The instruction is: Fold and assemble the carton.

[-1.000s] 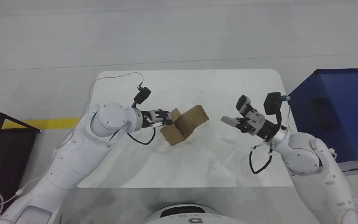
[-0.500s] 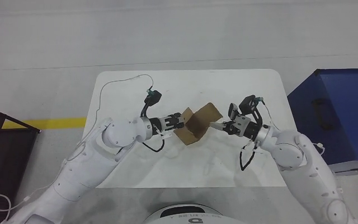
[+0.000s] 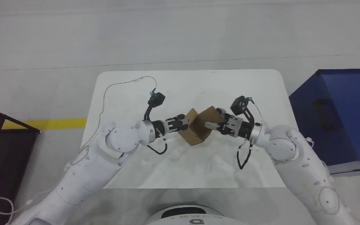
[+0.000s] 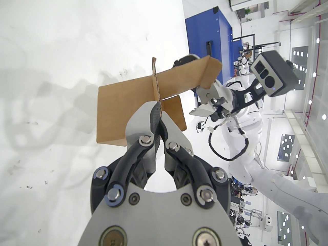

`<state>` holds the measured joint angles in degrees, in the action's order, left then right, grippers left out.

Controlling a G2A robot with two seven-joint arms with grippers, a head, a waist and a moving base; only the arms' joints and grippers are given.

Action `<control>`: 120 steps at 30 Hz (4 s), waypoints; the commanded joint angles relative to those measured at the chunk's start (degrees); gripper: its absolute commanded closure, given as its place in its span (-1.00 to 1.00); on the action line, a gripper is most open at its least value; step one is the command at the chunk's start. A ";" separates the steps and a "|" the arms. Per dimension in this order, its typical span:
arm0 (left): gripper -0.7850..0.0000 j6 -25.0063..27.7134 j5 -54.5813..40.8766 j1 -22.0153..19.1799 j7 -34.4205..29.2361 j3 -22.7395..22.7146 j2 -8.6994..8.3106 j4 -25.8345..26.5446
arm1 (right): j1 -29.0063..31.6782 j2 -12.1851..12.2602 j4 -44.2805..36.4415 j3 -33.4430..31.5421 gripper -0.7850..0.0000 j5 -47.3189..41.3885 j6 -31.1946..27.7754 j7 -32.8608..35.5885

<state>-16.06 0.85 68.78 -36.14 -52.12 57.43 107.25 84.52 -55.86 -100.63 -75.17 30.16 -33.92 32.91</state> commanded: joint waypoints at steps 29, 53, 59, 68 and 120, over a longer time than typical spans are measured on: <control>-1.00 4.34 -3.63 21.87 -0.65 -18.92 -3.73 3.10 | -20.77 -0.58 1.27 13.64 1.00 4.17 -15.50 15.15; -1.00 4.36 -8.39 19.81 -3.18 -21.31 -3.40 -1.80 | -30.58 -0.25 4.93 19.62 -1.00 -0.45 -9.20 17.64; -1.00 4.51 -8.45 20.13 -4.19 -20.35 -3.26 -1.52 | -22.42 1.11 1.10 13.56 -1.00 5.06 -2.13 10.35; -1.00 3.88 -7.12 18.35 -3.44 -16.59 -2.57 -4.36 | -18.20 0.22 2.63 15.11 -1.00 4.90 14.46 6.05; -1.00 2.56 -5.52 16.55 -1.30 -14.84 -1.36 -5.11 | -26.49 -7.24 13.76 30.25 0.11 4.20 20.70 12.50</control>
<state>-13.51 -4.63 85.40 -37.51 -66.96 56.04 102.20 58.10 -62.99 -86.77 -45.22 34.45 -13.08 45.03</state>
